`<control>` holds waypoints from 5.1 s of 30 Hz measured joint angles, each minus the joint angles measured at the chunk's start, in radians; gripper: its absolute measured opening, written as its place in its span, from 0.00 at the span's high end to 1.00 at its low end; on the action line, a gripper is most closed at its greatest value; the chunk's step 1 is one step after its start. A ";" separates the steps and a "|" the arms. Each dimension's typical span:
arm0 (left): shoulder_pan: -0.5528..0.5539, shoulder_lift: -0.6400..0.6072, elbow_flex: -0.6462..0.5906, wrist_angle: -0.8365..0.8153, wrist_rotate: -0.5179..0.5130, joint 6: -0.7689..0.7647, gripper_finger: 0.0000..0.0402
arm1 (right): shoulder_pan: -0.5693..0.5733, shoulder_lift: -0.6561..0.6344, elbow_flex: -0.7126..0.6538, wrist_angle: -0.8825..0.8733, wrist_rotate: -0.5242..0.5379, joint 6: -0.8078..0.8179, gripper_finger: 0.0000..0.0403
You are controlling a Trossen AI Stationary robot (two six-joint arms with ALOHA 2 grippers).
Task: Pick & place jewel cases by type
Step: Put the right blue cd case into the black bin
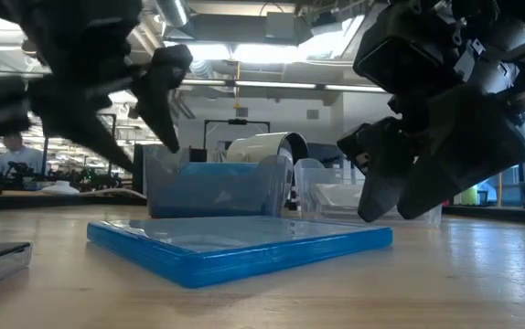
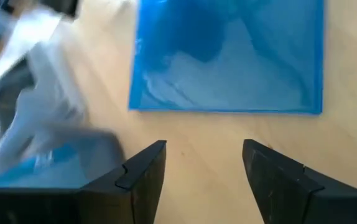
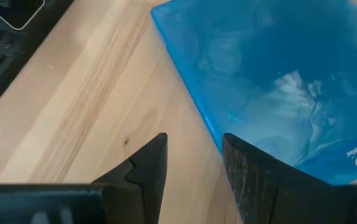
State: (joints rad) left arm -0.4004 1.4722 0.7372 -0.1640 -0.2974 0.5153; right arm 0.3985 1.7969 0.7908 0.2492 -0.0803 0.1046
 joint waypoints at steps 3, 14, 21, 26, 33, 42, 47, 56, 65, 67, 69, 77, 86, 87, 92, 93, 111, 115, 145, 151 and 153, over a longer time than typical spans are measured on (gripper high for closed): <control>-0.017 0.065 0.000 0.019 -0.026 0.148 0.48 | 0.000 0.000 0.000 -0.004 0.000 0.000 0.61; -0.043 0.286 0.005 0.203 -0.222 0.502 0.49 | -0.014 0.080 0.007 0.024 0.000 0.012 0.61; -0.041 0.309 0.000 0.319 -0.224 0.526 0.51 | -0.025 0.126 0.005 0.082 0.000 -0.018 0.61; -0.039 0.308 -0.002 0.350 -0.200 0.525 0.51 | -0.043 0.129 0.002 0.105 -0.014 -0.030 0.61; -0.043 0.315 -0.001 0.417 -0.155 0.515 0.51 | -0.065 0.133 0.004 0.115 -0.014 -0.029 0.61; -0.042 0.314 -0.001 0.478 -0.175 0.532 0.52 | -0.068 0.134 0.004 0.114 0.010 -0.004 0.61; -0.047 0.313 -0.001 0.475 -0.228 0.604 0.59 | -0.068 0.134 0.004 0.114 0.011 -0.004 0.61; -0.070 0.311 0.001 0.482 -0.301 0.622 0.79 | -0.071 0.134 0.001 0.144 -0.034 0.000 0.61; -0.106 0.310 0.001 0.558 -0.403 0.785 0.89 | -0.082 -0.003 -0.003 0.040 -0.063 0.088 0.61; -0.114 0.310 0.001 0.607 -0.415 0.863 0.90 | -0.096 -0.057 -0.002 -0.004 -0.066 0.144 0.61; -0.121 0.310 0.001 0.659 -0.415 0.948 0.90 | -0.114 -0.110 -0.002 -0.052 -0.075 0.188 0.61; -0.129 0.310 0.001 0.880 -0.336 1.246 0.90 | -0.180 -0.351 -0.001 -0.100 -0.106 0.180 0.61; -0.118 0.310 0.001 0.958 -0.273 1.465 0.91 | -0.194 -0.436 0.011 -0.046 -0.107 0.236 0.61; -0.115 0.310 0.001 0.959 -0.256 1.465 0.91 | -0.204 -0.424 0.023 -0.057 -0.121 0.264 0.61; -0.093 0.310 0.001 0.962 -0.171 1.463 0.91 | -0.242 -0.350 0.090 -0.130 -0.260 0.309 0.61; -0.091 0.310 0.001 0.966 -0.162 1.463 0.91 | -0.248 -0.335 0.103 -0.130 -0.286 0.308 0.61; -0.079 0.310 0.001 0.977 -0.092 1.470 0.91 | -0.326 -0.167 0.201 -0.147 -0.414 0.432 0.61; -0.074 0.310 0.001 0.977 -0.092 1.469 0.91 | -0.327 -0.164 0.205 -0.118 -0.413 0.415 0.61; -0.027 0.310 0.001 1.042 -0.050 1.601 0.91 | -0.288 -0.155 0.204 -0.157 -0.385 0.440 0.61; -0.028 0.310 0.001 1.054 -0.072 1.601 0.91 | -0.288 -0.156 0.204 -0.161 -0.442 0.441 0.66; -0.028 0.310 0.001 1.058 -0.089 1.601 0.91 | -0.288 -0.156 0.204 -0.164 -0.446 0.440 0.69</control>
State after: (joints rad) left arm -0.4282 1.7821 0.7380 0.8944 -0.3860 2.1162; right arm 0.1101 1.6413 0.9947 0.0854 -0.5264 0.5450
